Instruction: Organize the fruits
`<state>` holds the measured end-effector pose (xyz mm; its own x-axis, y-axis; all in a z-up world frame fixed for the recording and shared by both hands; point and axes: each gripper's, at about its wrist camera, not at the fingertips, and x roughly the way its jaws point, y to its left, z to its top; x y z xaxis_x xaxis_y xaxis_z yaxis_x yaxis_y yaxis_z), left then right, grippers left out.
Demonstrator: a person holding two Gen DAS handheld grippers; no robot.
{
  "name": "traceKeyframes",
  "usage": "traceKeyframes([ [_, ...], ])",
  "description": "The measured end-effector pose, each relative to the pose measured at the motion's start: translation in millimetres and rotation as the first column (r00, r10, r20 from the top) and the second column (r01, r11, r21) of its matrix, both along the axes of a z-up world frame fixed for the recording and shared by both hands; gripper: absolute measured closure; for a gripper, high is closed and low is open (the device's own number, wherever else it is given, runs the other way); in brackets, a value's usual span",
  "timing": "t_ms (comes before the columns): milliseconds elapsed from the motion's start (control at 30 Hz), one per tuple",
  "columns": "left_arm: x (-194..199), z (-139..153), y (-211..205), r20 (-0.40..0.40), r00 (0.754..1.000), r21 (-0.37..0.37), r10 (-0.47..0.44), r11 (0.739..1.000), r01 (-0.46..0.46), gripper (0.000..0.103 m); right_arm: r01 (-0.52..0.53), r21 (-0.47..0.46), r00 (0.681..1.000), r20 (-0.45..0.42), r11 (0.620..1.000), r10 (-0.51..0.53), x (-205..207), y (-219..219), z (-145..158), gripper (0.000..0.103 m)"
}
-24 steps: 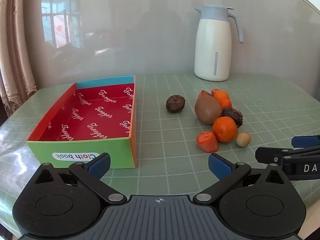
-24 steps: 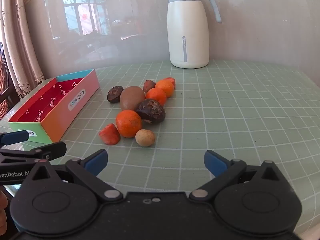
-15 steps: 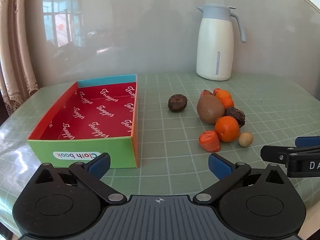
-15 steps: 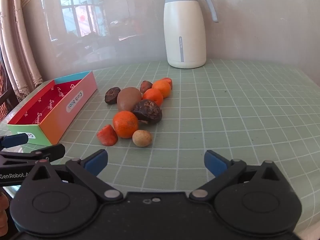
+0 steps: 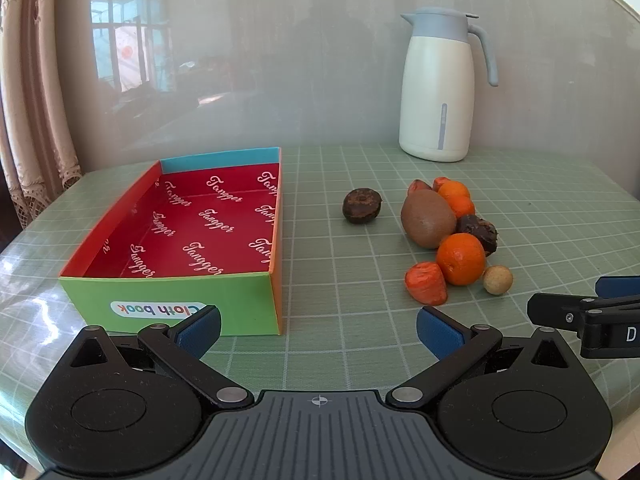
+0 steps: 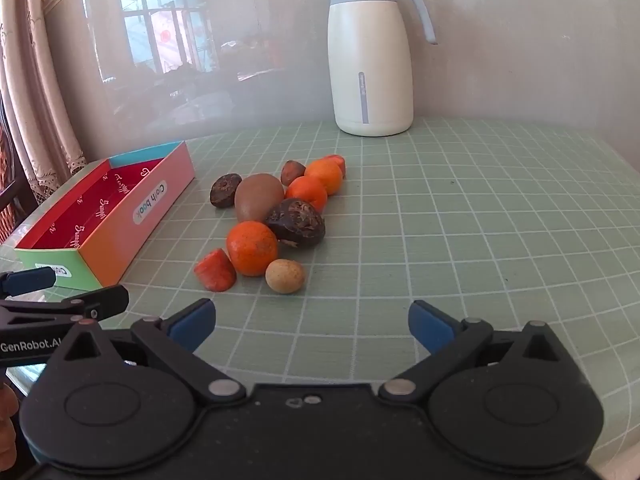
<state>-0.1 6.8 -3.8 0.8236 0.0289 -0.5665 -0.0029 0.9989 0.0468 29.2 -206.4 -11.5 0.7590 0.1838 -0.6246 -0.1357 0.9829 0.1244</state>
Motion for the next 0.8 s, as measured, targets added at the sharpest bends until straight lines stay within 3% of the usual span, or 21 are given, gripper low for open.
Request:
traceKeyframes([
  [800,0.7,0.7,0.7,0.002,1.000,0.000,0.008,1.000,-0.008,0.000,-0.001,0.003,1.000,-0.003,1.000,0.001,0.1,-0.2,-0.3,0.000],
])
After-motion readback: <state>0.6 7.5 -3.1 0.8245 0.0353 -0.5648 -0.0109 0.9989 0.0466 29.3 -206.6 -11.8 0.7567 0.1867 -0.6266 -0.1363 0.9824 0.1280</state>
